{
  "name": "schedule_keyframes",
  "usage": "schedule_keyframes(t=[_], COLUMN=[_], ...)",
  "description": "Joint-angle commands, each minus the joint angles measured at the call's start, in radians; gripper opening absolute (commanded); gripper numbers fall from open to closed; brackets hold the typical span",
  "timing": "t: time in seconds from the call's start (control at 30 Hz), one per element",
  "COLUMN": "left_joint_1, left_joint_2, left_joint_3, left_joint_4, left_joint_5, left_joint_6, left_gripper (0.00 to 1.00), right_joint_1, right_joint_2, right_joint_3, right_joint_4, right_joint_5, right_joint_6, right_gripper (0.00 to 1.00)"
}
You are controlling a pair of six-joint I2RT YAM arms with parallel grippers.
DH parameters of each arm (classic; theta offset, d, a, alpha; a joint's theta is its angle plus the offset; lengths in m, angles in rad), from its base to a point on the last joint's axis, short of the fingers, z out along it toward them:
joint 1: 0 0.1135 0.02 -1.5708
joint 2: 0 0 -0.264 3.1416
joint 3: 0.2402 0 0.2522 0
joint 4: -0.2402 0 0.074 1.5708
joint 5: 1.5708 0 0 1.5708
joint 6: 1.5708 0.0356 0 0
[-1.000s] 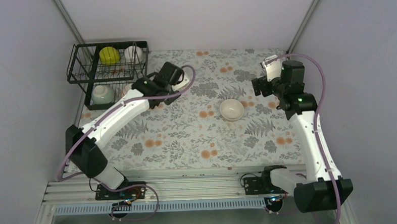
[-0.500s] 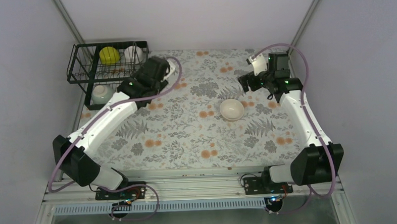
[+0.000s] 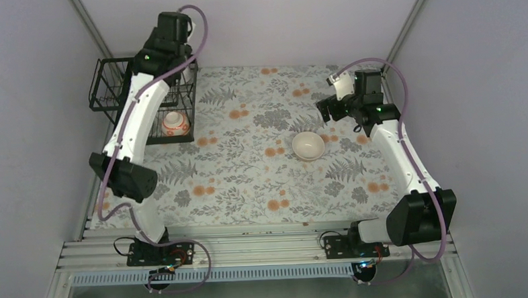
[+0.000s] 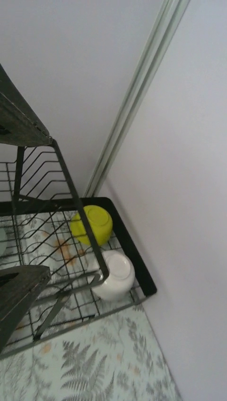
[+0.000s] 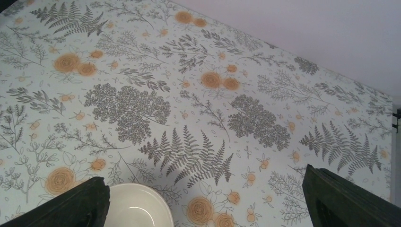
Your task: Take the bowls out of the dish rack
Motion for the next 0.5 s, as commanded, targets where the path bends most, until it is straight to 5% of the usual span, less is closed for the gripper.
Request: schedule_keyframes(t=[0.0, 0.1, 0.47], left_joint_1=[0.053, 0.058, 0.152], left_joint_2=[0.146, 0.255, 0.340], left_joint_3=[0.261, 0.415, 0.399], left_joint_4=[-0.314, -0.444, -0.448], left_joint_5=[0.087, 0.189, 0.265], left_joint_6=[-0.121, -0.170, -0.200], left_gripper=[0.62, 0.62, 0.60], right_joint_1=[0.014, 0.022, 0.050], right_joint_2=[-0.025, -0.018, -0.020], right_joint_3=[-0.005, 0.000, -0.025], right_joint_4=[0.024, 0.023, 0.036], right_joint_5=[0.032, 0.037, 0.090], right_joint_6=[0.013, 0.023, 0.037], right_gripper=[1.00, 1.00, 1.00])
